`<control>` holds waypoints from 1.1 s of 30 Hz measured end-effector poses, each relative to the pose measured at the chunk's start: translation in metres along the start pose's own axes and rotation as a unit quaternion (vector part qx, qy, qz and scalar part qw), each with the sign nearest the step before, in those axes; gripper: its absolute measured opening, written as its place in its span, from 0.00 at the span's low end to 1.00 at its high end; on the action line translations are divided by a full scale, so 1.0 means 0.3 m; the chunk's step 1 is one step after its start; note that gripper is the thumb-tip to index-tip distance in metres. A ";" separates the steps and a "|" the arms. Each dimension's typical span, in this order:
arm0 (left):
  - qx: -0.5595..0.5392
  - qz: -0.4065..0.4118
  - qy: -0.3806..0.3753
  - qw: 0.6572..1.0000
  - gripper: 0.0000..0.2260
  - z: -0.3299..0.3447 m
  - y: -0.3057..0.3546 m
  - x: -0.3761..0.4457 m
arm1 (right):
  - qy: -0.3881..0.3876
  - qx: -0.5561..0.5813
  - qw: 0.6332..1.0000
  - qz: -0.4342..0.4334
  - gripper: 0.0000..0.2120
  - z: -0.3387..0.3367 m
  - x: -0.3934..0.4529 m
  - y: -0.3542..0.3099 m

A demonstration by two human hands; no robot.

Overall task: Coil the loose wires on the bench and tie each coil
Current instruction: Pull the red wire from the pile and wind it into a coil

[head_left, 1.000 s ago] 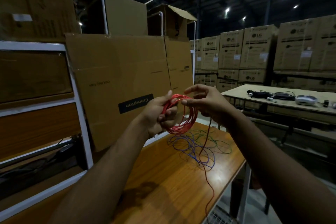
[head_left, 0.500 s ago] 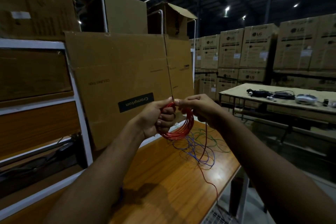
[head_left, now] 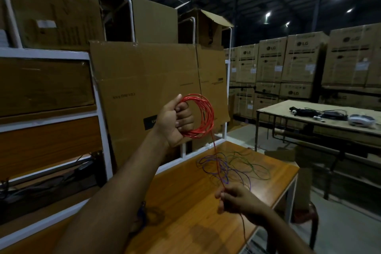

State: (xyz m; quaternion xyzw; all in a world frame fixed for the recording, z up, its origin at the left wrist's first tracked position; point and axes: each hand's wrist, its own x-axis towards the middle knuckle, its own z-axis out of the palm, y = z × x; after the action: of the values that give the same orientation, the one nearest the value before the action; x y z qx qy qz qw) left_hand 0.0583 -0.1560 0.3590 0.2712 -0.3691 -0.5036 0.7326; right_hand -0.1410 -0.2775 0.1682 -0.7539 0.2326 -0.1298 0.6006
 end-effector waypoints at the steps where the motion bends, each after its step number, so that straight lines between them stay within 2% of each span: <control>1: 0.011 0.003 0.009 1.000 0.26 0.004 -0.004 0.005 | 0.037 0.027 0.999 0.004 0.07 0.022 -0.004 0.000; 3: 0.026 0.004 0.031 0.999 0.25 0.011 -0.021 0.014 | 0.134 0.031 0.990 -0.024 0.07 0.055 -0.014 -0.043; 5: 0.027 0.009 0.052 0.998 0.24 0.015 -0.044 0.024 | 0.197 -0.058 0.976 -0.069 0.05 0.085 -0.039 -0.130; 8: 0.034 0.020 0.077 0.996 0.23 0.024 -0.080 0.036 | 0.207 -0.253 0.938 -0.111 0.06 0.126 -0.096 -0.263; 11: 0.080 0.025 0.091 0.992 0.22 0.027 -0.097 0.031 | 0.195 -0.446 0.855 -0.179 0.03 0.137 -0.153 -0.377; 15: 0.167 0.027 0.083 0.982 0.22 0.026 -0.102 0.011 | 0.168 -0.456 0.832 -0.267 0.10 0.102 -0.201 -0.489; 20: 0.236 -0.007 0.024 0.971 0.21 0.038 -0.113 -0.015 | 0.305 -0.394 0.771 -0.397 0.07 0.033 -0.160 -0.576; 23: 0.265 -0.025 0.001 0.964 0.19 0.058 -0.116 -0.031 | 0.377 -0.399 0.730 -0.407 0.08 -0.019 -0.114 -0.636; 27: 0.213 -0.092 -0.038 0.972 0.22 0.072 -0.113 -0.043 | 0.418 -0.421 0.737 -0.324 0.15 -0.059 -0.051 -0.685; 29: 0.180 -0.116 -0.060 0.975 0.23 0.062 -0.106 -0.047 | 0.411 -0.415 0.760 -0.283 0.19 -0.068 -0.027 -0.693; 31: 0.127 -0.124 -0.079 0.981 0.23 0.047 -0.094 -0.047 | 0.378 -0.339 0.821 -0.261 0.20 -0.076 -0.005 -0.685; 33: 0.085 -0.118 -0.086 0.986 0.22 0.036 -0.083 -0.045 | 0.306 -0.208 0.902 -0.224 0.18 -0.070 0.009 -0.662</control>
State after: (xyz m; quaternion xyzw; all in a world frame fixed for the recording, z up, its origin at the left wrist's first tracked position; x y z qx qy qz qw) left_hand 0.0331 -0.1522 0.3427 0.3299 -0.4377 -0.5748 0.6076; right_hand -0.1101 -0.2628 0.3649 -0.8172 0.2513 -0.4336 0.2845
